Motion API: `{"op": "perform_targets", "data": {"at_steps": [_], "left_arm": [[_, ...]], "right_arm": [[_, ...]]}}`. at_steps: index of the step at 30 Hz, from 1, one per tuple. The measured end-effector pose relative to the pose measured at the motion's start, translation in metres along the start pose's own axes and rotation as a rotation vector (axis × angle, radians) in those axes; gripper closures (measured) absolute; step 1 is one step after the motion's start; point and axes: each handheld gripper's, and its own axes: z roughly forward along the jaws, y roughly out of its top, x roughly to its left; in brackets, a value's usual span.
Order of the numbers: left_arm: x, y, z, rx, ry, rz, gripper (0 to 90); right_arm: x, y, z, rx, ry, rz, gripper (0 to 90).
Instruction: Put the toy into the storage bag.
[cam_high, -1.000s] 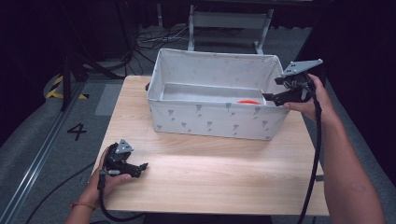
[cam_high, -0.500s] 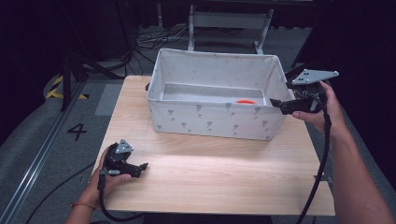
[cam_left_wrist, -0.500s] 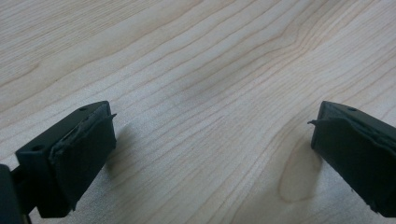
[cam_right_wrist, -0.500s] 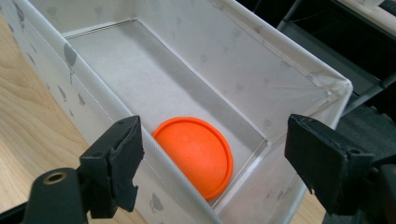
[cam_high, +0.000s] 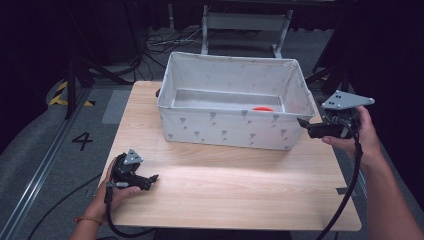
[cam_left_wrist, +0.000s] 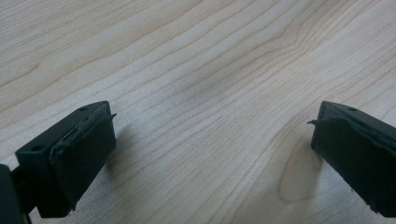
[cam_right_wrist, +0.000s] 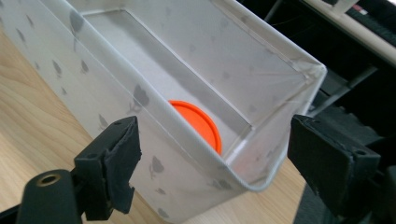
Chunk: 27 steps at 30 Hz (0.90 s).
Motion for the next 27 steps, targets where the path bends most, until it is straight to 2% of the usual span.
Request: {"op": "perform_targets", "data": {"at_steps": [2, 4, 8, 13, 16, 18, 20, 27], "left_arm": [[0.000, 0.000, 0.000, 0.001, 0.000, 0.001, 0.2], [0.000, 0.000, 0.000, -0.001, -0.001, 0.000, 0.2], [0.000, 0.000, 0.000, -0.001, -0.001, 0.001, 0.2], [0.000, 0.000, 0.000, -0.001, -0.001, 0.000, 0.2], [0.000, 0.000, 0.000, 0.003, 0.000, -0.001, 0.2], [0.000, 0.000, 0.000, 0.003, 0.000, -0.001, 0.2], [0.000, 0.000, 0.000, 0.003, 0.000, -0.001, 0.2], [0.000, 0.000, -0.001, 0.003, 0.000, 0.000, 0.2]], "right_arm": [[0.004, -0.006, -0.002, 0.010, 0.002, -0.002, 17.6], [0.008, -0.013, -0.005, -0.006, 0.013, -0.010, 16.9], [0.013, -0.027, -0.009, -0.028, -0.021, -0.038, 16.9], [0.018, -0.046, -0.009, -0.002, -0.039, -0.043, 16.8], [0.022, -0.057, -0.008, 0.015, -0.048, -0.033, 16.9], [0.025, -0.064, -0.007, 0.025, -0.026, -0.015, 16.8], [0.028, -0.073, -0.006, 0.030, -0.035, -0.014, 16.8], [0.036, -0.100, 0.005, 0.066, -0.007, 0.006, 16.8]]}}
